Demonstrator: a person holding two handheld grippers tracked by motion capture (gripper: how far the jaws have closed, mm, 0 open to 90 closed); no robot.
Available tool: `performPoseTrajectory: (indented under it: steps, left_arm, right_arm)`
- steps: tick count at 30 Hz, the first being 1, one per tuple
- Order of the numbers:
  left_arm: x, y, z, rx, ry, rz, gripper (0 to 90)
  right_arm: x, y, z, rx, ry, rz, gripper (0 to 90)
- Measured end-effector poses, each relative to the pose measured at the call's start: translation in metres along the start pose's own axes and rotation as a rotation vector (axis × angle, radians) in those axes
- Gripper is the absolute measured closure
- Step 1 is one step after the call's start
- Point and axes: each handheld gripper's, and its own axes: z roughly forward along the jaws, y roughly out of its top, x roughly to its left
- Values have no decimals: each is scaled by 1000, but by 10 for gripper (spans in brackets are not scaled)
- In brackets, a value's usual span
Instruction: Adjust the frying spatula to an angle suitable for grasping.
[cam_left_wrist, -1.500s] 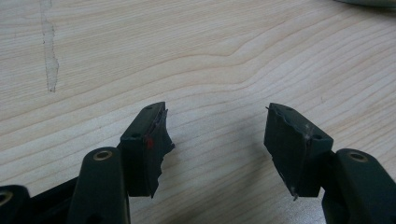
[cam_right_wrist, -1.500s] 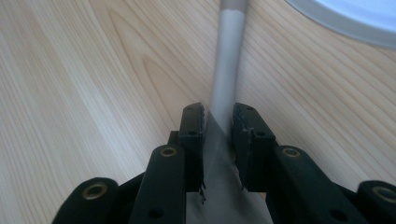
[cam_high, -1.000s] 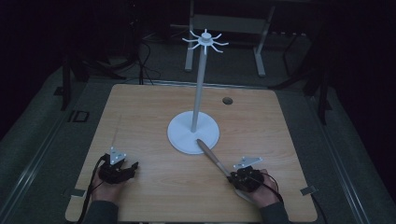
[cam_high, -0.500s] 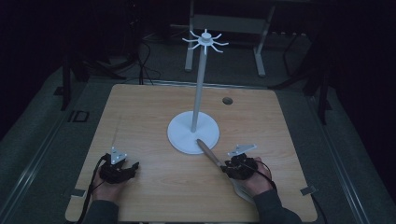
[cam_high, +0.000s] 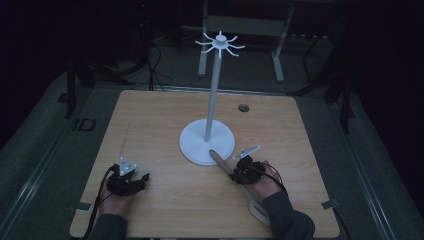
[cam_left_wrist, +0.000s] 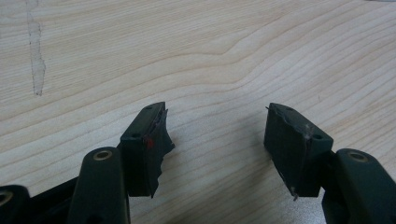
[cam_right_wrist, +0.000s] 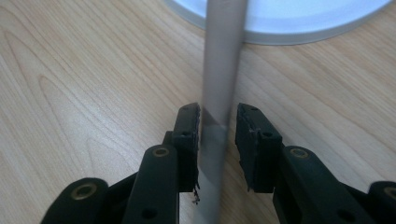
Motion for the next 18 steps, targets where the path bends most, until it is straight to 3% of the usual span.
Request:
performPoseTrajectory:
  steps: [13, 18]
  left_arm:
    - [0, 1, 0, -3, -2, 2, 397]
    - [0, 1, 1, 0, 0, 6, 397]
  right_arm:
    - [2, 10, 11, 72, -31, 10, 730]
    - [6, 16, 13, 103, -64, -13, 721]
